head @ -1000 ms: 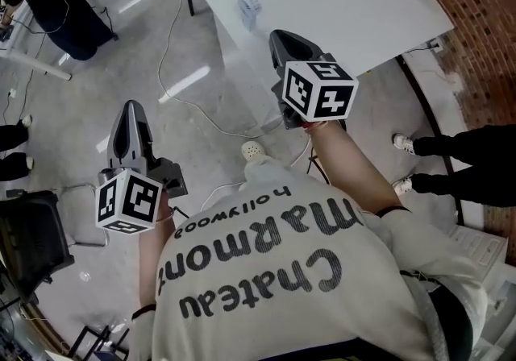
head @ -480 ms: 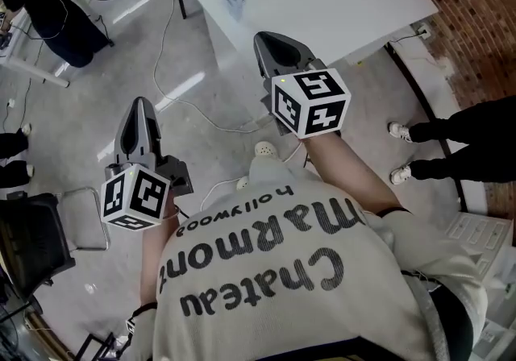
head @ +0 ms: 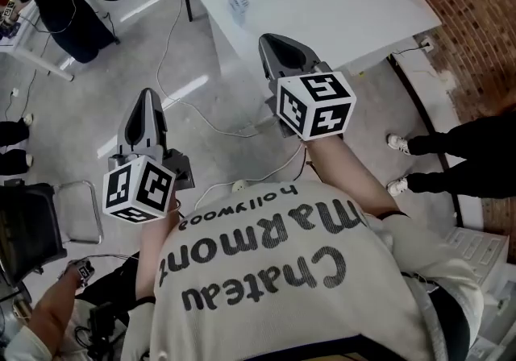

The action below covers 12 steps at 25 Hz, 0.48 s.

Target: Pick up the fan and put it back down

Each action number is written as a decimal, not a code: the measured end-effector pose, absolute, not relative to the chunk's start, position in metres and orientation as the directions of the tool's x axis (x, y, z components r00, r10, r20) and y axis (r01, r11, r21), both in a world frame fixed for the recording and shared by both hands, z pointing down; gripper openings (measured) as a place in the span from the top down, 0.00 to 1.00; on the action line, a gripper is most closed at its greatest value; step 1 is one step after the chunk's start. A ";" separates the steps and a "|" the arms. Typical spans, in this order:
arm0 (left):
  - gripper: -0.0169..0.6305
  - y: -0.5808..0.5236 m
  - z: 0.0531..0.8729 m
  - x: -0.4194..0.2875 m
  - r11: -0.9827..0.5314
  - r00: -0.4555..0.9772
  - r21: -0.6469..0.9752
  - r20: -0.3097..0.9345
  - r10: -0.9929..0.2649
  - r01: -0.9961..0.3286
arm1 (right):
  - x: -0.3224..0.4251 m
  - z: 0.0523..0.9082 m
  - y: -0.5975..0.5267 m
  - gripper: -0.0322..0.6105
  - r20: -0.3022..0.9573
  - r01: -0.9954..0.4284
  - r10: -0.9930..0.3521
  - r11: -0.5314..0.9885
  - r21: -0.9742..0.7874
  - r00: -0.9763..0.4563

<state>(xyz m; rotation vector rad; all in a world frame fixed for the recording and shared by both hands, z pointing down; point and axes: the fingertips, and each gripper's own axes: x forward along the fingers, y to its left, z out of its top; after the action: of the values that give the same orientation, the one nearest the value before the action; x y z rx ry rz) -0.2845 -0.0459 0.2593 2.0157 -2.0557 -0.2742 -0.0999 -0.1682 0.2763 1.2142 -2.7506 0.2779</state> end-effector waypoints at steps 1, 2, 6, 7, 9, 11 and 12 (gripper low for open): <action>0.97 -0.047 0.259 -0.281 0.027 -0.013 0.306 0.047 -0.999 -0.952 | -0.097 0.275 -0.169 0.95 0.183 -0.739 -0.717 0.662 -0.120 -0.672; 0.97 -0.048 0.258 -0.277 0.030 -0.015 0.310 0.048 -0.999 -0.950 | -0.093 0.275 -0.169 0.95 0.184 -0.737 -0.715 0.665 -0.122 -0.675; 0.97 -0.044 0.259 -0.255 0.040 -0.023 0.326 0.055 -0.998 -0.945 | -0.073 0.279 -0.167 0.95 0.203 -0.727 -0.699 0.674 -0.132 -0.686; 0.97 -0.042 0.260 -0.249 0.041 -0.025 0.326 0.056 -0.998 -0.944 | -0.067 0.280 -0.165 0.95 0.205 -0.725 -0.696 0.676 -0.136 -0.688; 0.97 -0.038 0.264 -0.236 0.047 -0.030 0.327 0.057 -0.998 -0.944 | -0.056 0.282 -0.163 0.95 0.206 -0.721 -0.692 0.680 -0.138 -0.692; 0.97 -0.033 0.267 -0.226 0.056 -0.039 0.330 0.059 -0.997 -0.942 | -0.046 0.284 -0.160 0.95 0.206 -0.716 -0.687 0.685 -0.136 -0.697; 0.97 -0.031 0.267 -0.222 0.062 -0.044 0.332 0.061 -0.997 -0.941 | -0.041 0.284 -0.158 0.95 0.208 -0.713 -0.684 0.688 -0.135 -0.700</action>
<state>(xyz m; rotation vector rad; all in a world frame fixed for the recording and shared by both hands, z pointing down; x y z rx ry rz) -0.2219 -0.0314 0.2675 1.9587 -2.0693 -0.2921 -0.0413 -0.1580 0.2843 1.1461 -2.7553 0.3098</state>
